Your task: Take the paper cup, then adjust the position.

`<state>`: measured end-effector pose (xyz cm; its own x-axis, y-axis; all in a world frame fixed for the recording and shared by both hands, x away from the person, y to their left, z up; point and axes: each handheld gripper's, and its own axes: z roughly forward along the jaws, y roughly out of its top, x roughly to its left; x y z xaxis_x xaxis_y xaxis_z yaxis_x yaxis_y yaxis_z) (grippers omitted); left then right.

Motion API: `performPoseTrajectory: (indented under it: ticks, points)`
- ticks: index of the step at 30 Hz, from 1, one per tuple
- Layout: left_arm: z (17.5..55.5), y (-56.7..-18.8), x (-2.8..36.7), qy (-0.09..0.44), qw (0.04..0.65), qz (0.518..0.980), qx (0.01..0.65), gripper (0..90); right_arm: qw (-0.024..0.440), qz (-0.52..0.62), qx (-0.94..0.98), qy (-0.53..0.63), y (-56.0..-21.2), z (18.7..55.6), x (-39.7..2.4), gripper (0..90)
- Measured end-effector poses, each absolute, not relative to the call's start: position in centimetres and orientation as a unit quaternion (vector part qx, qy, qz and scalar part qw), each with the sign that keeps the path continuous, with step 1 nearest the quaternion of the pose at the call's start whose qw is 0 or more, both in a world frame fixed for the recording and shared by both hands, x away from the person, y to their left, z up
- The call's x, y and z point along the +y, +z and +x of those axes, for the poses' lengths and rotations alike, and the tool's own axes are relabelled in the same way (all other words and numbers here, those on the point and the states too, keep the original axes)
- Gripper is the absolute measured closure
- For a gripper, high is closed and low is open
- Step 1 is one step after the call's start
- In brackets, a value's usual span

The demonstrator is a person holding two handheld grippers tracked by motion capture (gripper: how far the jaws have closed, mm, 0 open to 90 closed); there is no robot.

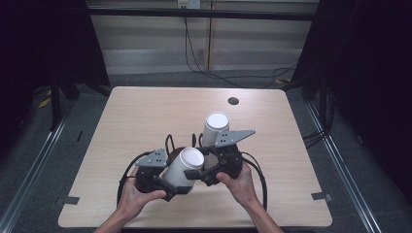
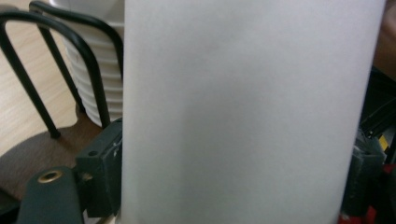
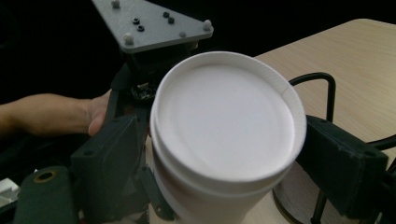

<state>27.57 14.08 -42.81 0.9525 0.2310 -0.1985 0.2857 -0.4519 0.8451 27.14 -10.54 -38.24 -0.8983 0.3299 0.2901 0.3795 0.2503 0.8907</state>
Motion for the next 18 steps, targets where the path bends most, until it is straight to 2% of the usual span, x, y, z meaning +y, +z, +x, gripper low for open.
performPoseTrajectory:
  ticks: [7,18]
  points:
    - [27.74,-42.76,14.43,-0.022,0.469,0.867,0.166,16.9,0.019,-0.222,-0.803,-0.553,-38.38,27.17,-10.80,14.1]
    - [27.54,-42.78,14.45,-0.005,0.429,0.891,0.151,17.0,0.015,-0.213,-0.818,-0.533,-38.92,27.20,-11.58,14.1]
